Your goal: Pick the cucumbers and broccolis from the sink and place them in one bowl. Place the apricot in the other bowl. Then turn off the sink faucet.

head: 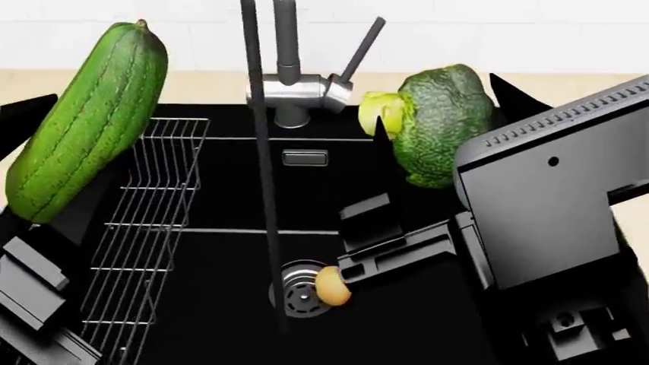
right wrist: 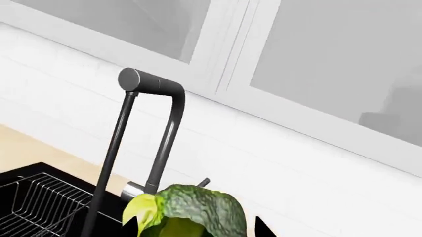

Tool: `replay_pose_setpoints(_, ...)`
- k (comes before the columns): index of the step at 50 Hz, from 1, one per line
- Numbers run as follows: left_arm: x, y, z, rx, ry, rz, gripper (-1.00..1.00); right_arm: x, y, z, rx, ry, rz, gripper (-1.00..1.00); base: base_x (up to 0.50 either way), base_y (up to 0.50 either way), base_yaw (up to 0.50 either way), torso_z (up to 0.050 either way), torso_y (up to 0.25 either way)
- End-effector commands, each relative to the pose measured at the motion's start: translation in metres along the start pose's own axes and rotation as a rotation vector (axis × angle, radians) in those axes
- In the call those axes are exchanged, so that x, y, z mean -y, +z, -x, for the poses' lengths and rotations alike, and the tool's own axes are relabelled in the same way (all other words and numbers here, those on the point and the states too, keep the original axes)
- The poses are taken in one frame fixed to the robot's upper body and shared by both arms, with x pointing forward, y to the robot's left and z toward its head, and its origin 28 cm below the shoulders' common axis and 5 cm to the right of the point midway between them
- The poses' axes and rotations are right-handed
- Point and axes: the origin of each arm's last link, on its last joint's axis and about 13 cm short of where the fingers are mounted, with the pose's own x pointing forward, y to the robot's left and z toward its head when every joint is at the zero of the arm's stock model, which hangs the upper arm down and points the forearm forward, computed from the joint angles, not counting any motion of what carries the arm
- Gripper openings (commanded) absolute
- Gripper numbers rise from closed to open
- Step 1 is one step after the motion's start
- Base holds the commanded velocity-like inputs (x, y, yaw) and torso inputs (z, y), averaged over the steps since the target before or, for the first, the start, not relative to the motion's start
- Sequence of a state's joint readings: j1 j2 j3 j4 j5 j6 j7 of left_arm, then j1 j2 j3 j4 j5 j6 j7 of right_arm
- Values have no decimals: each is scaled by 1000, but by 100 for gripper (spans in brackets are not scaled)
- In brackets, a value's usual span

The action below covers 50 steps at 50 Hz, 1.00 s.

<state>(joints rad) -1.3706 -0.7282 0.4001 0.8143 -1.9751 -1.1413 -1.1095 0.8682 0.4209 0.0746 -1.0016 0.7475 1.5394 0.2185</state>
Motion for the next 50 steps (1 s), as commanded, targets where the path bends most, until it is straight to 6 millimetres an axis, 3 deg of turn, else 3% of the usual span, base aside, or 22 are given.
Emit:
replay_pose_setpoints(1,-4,9,-2,47,2,30,-100,4,6,-3,29,-24,-13,-100,70,500,0,0,0)
replay_pose_setpoints(32,-8,14,0,58,5,33,-100,5,21,-2,64,-28,-38,-100,68,500,0,0,0)
replay_pose_setpoints(50,-5,10,0,41,-10,43,-100,1,17,-3,35,-2,-14,-100,71,500,0,0,0)
